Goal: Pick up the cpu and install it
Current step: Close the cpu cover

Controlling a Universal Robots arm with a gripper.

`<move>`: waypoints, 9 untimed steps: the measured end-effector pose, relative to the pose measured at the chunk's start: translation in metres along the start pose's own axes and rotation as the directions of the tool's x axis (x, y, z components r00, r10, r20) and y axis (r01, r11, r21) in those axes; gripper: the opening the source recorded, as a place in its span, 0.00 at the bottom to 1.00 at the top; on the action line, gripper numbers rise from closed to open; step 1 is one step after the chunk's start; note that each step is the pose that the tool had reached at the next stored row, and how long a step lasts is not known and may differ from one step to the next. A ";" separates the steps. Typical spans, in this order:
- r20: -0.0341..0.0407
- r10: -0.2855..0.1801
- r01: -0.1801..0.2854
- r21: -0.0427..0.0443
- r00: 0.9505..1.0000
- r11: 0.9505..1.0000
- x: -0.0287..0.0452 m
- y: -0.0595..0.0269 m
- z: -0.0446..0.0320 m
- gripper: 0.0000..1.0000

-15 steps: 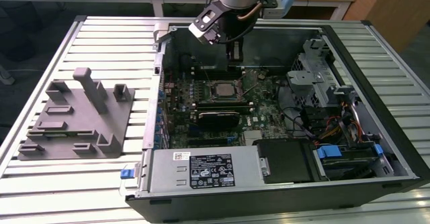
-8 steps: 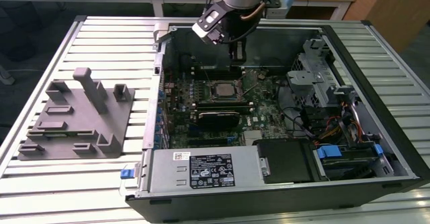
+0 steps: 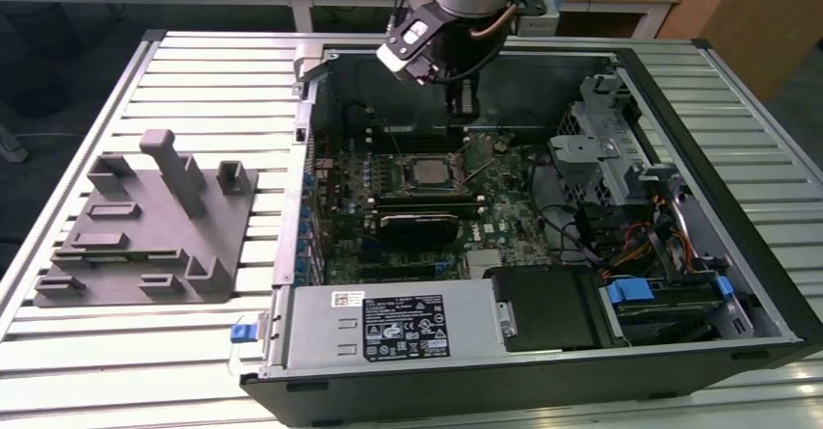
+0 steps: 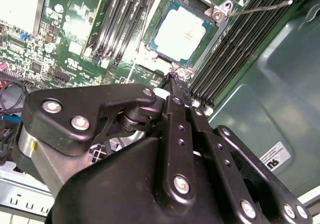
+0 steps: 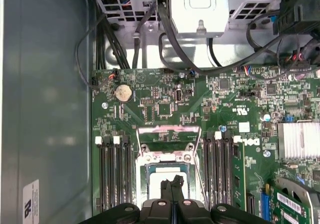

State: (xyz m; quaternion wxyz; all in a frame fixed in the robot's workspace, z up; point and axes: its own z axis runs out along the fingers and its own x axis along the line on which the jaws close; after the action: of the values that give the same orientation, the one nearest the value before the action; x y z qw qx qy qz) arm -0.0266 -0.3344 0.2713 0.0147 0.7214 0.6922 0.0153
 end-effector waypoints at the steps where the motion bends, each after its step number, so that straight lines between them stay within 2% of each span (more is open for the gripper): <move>1: 0.000 0.000 0.000 0.000 1.000 1.000 0.0001 0.0011 0.0000 0.11; 9: 0.000 0.000 0.000 0.000 1.000 1.000 0.0006 0.0110 0.0005 0.11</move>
State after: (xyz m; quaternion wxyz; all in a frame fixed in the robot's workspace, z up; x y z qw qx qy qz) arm -0.0155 -0.3343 0.2713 0.0147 0.7214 0.6922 0.0153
